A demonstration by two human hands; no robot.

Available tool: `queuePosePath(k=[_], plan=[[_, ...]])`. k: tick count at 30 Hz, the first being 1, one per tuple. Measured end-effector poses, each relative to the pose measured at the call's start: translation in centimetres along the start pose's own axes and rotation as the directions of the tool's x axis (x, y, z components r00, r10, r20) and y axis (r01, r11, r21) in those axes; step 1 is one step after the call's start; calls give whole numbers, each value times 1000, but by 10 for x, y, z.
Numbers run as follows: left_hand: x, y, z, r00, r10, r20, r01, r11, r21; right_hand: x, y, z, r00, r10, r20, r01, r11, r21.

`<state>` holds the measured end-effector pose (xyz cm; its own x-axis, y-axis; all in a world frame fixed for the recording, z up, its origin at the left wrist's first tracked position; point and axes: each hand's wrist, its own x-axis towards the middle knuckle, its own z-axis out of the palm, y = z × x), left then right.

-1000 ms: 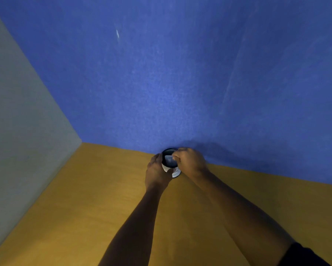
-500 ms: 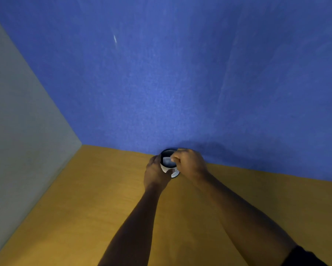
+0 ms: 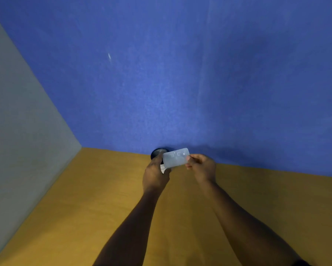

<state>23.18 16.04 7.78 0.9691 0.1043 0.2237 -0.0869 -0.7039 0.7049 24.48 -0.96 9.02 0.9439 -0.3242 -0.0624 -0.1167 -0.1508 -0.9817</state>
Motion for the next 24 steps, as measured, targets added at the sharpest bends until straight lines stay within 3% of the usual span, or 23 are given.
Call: queuePosePath(k=[9,15,24], plan=[[-78,41,39,983,36,181,-41,999,24,-54,38,-94,982,189,-21,-188,981,49],[-133,53,73,910,64,411,-117,988,106,-98,83,-161,974,228,17,-216,941,-260],[-206,54,102,790,-31,612,-94,981,171,-151,120,-207,949,295,112,-161,757,-634]])
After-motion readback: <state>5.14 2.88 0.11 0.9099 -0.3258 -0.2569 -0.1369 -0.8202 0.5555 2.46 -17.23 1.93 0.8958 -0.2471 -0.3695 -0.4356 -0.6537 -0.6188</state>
